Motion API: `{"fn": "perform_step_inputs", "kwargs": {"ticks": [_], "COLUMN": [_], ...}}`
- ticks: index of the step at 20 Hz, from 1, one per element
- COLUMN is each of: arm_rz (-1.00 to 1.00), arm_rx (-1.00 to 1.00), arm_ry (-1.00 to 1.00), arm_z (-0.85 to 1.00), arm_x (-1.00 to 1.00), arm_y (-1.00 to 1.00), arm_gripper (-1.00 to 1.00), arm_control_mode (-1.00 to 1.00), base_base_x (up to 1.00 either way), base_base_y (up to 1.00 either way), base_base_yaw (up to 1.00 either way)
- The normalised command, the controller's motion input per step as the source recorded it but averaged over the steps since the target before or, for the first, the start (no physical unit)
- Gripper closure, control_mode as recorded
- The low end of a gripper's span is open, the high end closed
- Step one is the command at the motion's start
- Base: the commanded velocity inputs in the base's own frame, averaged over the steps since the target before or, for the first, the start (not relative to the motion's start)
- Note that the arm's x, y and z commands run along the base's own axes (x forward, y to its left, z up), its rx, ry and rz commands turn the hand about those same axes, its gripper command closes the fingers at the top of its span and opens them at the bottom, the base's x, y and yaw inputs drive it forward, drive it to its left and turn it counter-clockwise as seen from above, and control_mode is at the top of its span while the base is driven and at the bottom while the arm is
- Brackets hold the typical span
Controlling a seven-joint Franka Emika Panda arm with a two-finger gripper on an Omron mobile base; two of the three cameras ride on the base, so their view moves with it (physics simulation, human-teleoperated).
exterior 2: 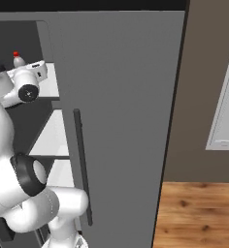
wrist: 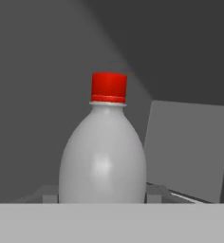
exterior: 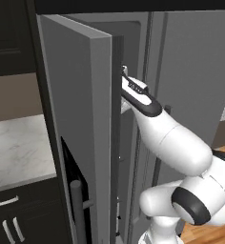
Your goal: Take the bottled waters from the counter and place them in the freezer to freeze. Close the freezer door after placing the bottles.
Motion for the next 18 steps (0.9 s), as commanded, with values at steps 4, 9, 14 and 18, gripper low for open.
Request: {"fn": "perform_step_inputs", "kwargs": {"ticks": [4,9,14,18], "arm_rz": [0.00,0.00,0.00,0.00], "arm_rx": [0.00,0.00,0.00,0.00], "arm_ry": [0.00,0.00,0.00,0.00], "arm_z": [-0.36,-0.41,-0.30,-0.29], "arm_x": [0.31,0.33,0.33,0.33], "arm_y": [0.13,0.08,0.06,0.10], "arm_gripper": [1.00,1.00,1.00,1.00], "arm_control_mode": [-1.00,-1.00,-1.00,-1.00], "base_base_x": [0.00,0.00,0.00,0.00], "base_base_y": [0.00,0.00,0.00,0.00], "base_base_yaw": [0.00,0.00,0.00,0.00]}}
